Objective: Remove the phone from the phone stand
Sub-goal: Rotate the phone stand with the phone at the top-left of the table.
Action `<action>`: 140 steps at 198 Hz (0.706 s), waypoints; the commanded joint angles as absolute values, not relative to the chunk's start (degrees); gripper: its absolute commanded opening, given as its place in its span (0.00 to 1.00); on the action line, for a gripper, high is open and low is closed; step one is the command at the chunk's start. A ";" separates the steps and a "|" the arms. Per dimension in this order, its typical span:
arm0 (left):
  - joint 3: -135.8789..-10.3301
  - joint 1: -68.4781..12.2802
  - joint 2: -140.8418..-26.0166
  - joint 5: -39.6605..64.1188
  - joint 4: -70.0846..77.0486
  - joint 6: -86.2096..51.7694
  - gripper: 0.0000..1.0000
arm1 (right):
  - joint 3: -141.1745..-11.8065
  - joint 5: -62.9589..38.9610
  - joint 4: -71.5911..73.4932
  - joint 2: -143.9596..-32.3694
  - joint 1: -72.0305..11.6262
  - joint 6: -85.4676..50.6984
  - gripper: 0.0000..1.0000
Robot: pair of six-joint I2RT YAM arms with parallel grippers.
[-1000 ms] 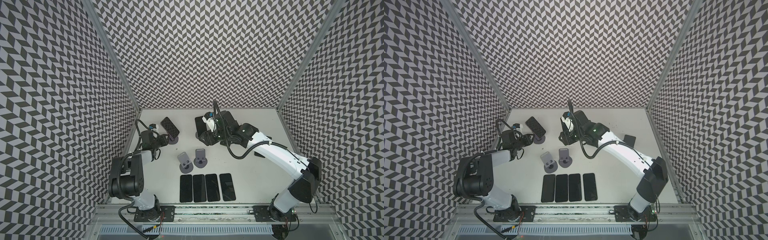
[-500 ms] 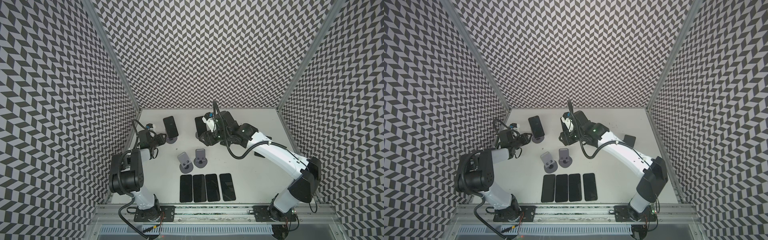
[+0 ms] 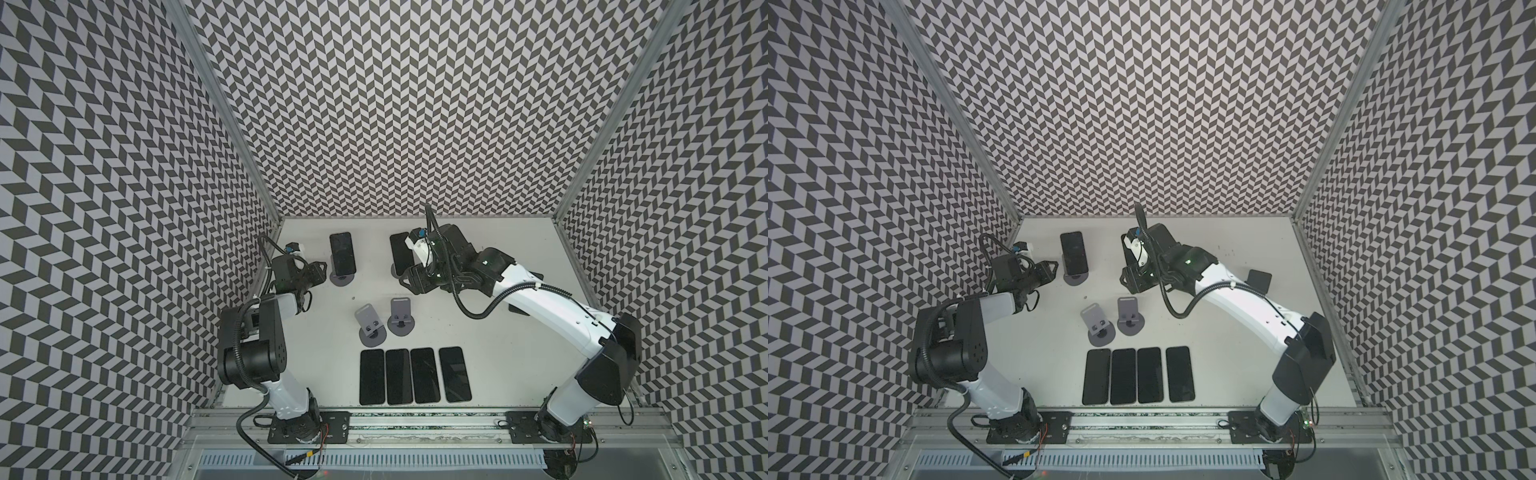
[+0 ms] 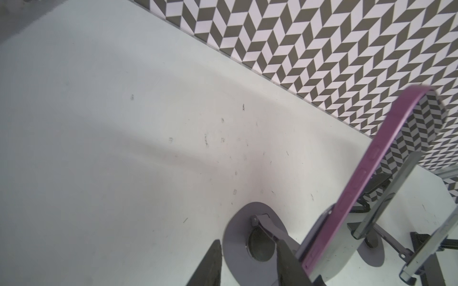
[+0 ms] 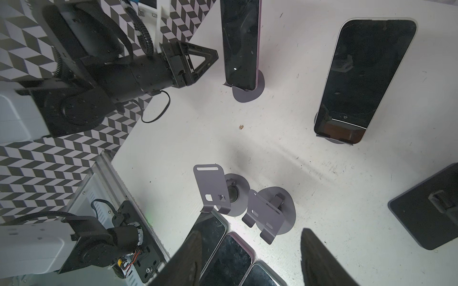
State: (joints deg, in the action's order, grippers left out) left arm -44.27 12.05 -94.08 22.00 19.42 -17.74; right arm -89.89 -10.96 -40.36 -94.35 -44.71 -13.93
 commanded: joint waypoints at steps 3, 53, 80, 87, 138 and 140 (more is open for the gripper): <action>-45.53 12.07 -87.25 14.96 16.50 -18.90 0.43 | -92.65 -10.70 -40.26 -96.65 -44.39 -14.00 0.62; -50.45 5.16 -80.00 -1.35 6.90 -20.85 0.61 | -100.50 -9.94 -42.26 -101.17 -44.39 -15.57 0.62; -50.55 -0.77 -77.38 -9.04 7.68 -18.58 0.71 | -102.92 -11.69 -41.84 -102.37 -44.40 -17.70 0.62; -50.49 -1.49 -77.26 -9.24 8.20 -19.12 0.73 | -103.37 -12.07 -41.98 -102.48 -44.38 -17.88 0.62; -60.03 -7.25 -86.01 -15.63 0.26 -20.36 0.87 | -104.48 -12.12 -42.03 -102.61 -44.41 -19.06 0.62; -60.51 -7.41 -86.39 -15.93 0.02 -20.34 0.87 | -104.43 -12.19 -41.88 -102.62 -44.39 -19.33 0.62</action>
State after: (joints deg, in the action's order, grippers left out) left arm -55.24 -5.06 -82.26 -9.08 5.58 -19.86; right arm -102.87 -11.51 -42.54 -101.84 -44.71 -17.47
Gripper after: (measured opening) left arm 0.850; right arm 0.619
